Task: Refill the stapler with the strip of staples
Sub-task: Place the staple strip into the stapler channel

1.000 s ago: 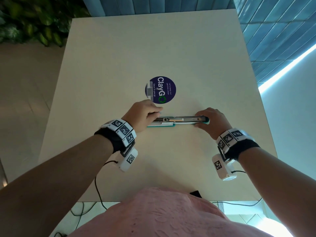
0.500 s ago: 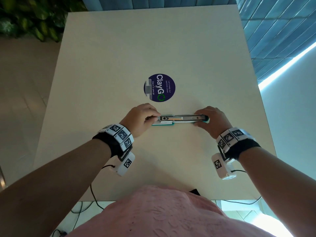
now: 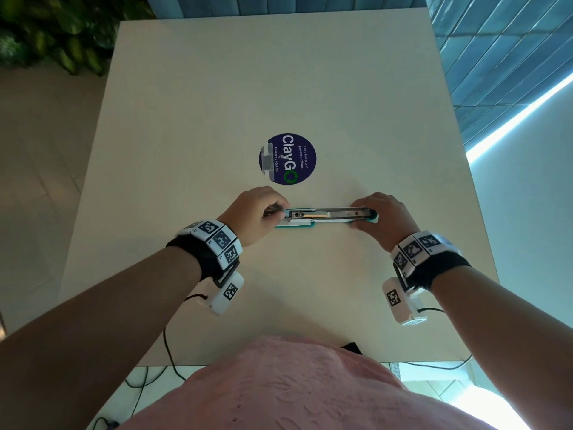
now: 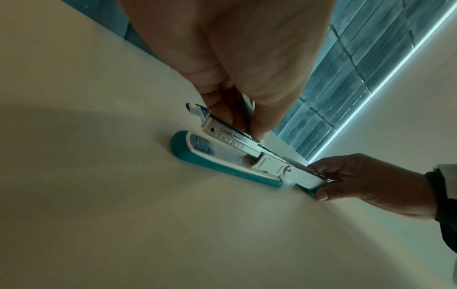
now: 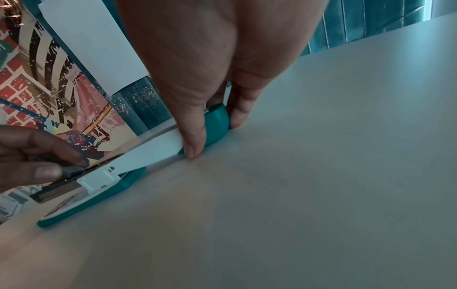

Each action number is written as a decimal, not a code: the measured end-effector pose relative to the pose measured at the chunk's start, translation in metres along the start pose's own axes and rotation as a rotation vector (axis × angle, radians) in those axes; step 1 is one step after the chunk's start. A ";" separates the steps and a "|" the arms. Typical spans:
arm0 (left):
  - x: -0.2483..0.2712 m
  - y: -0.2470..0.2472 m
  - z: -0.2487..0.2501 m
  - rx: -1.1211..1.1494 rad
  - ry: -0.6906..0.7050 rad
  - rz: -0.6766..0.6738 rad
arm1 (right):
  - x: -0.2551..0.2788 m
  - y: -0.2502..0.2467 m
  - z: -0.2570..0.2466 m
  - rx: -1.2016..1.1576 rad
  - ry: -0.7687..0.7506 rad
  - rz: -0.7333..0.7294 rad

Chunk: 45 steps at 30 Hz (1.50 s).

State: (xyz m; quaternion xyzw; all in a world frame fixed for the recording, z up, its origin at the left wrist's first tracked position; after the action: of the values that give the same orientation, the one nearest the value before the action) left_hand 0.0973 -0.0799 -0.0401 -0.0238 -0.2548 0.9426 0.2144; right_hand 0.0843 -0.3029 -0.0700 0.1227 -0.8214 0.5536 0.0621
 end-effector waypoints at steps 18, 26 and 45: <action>0.003 0.002 0.005 -0.035 0.055 -0.018 | 0.001 -0.001 -0.002 0.004 0.011 -0.004; -0.002 0.005 0.009 -0.116 0.030 -0.093 | 0.001 -0.001 -0.002 0.014 0.010 -0.008; 0.015 0.000 -0.005 -0.268 0.109 -0.153 | 0.002 -0.002 -0.004 0.020 0.004 -0.011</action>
State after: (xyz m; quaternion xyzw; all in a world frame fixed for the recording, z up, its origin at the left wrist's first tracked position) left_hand 0.0843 -0.0714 -0.0431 -0.0840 -0.3675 0.8782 0.2942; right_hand 0.0832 -0.3004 -0.0662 0.1270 -0.8150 0.5615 0.0655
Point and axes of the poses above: each hand's wrist, its own x-axis away from the middle knuckle, its own y-axis out of the palm, z = x × y, the point moved 10 cm from there along -x, towards the middle knuckle, and after that the axes turned 13 degrees about x, right-handed, at the moved point
